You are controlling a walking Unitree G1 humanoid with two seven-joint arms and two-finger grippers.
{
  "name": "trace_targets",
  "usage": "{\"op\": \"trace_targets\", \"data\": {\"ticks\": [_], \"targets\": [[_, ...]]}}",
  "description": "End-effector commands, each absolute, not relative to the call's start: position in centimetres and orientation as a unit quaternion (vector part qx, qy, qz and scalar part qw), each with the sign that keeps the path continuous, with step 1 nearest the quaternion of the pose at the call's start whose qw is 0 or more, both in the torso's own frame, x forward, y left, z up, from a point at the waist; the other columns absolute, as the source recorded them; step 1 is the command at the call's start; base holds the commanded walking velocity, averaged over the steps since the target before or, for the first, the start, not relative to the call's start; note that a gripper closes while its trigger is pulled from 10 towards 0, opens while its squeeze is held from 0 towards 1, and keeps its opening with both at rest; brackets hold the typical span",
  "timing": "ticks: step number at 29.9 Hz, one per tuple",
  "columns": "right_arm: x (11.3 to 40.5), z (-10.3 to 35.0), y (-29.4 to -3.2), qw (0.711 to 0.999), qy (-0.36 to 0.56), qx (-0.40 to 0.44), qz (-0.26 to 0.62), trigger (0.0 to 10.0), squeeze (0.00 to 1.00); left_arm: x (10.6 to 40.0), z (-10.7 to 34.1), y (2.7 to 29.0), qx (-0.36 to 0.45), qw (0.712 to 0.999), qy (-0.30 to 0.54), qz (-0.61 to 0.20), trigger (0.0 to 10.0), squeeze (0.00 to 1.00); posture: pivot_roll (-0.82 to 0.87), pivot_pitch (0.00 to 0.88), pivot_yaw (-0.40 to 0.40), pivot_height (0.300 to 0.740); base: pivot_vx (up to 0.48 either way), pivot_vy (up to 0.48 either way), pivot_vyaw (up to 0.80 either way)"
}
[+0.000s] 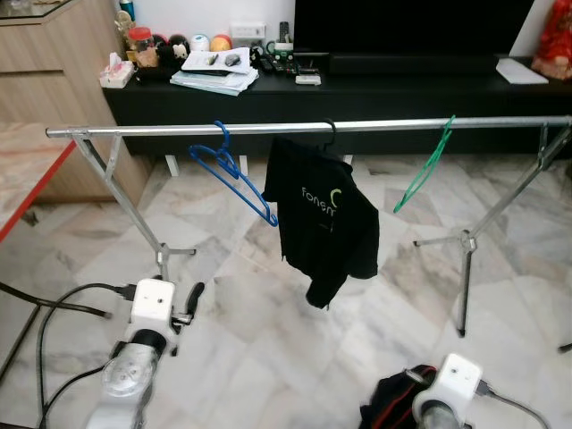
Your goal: Hang hanger
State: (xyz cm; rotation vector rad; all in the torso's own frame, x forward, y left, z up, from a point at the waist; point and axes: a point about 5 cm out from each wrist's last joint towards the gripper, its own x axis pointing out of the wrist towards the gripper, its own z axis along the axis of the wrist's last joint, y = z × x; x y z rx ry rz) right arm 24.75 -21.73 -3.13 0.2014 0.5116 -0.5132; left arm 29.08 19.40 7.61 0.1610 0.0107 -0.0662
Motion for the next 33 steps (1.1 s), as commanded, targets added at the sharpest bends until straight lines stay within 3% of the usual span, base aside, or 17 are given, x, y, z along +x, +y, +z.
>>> {"op": "trace_targets", "data": {"ticks": [1,19,33], "targets": [[24.96,-3.01,-21.43,0.932,0.246,0.100,-0.247,10.0,0.00,28.86,7.92,19.82,0.077,0.997,-0.001,-0.030,10.0,0.00,-0.04,0.089,0.017,0.740,0.000,0.000,0.00],[24.77,-3.22,-21.42,0.931,0.254,0.100,-0.244,10.0,0.00,29.02,8.42,19.07,0.065,0.997,-0.010,-0.051,10.0,0.00,-0.04,0.079,0.017,0.740,0.000,0.000,0.00],[24.77,-3.34,-21.17,0.932,0.260,0.097,-0.235,10.0,0.00,29.17,8.57,18.98,0.066,0.996,-0.011,-0.056,10.0,0.00,-0.04,0.076,0.018,0.740,0.260,0.000,0.00]]}}
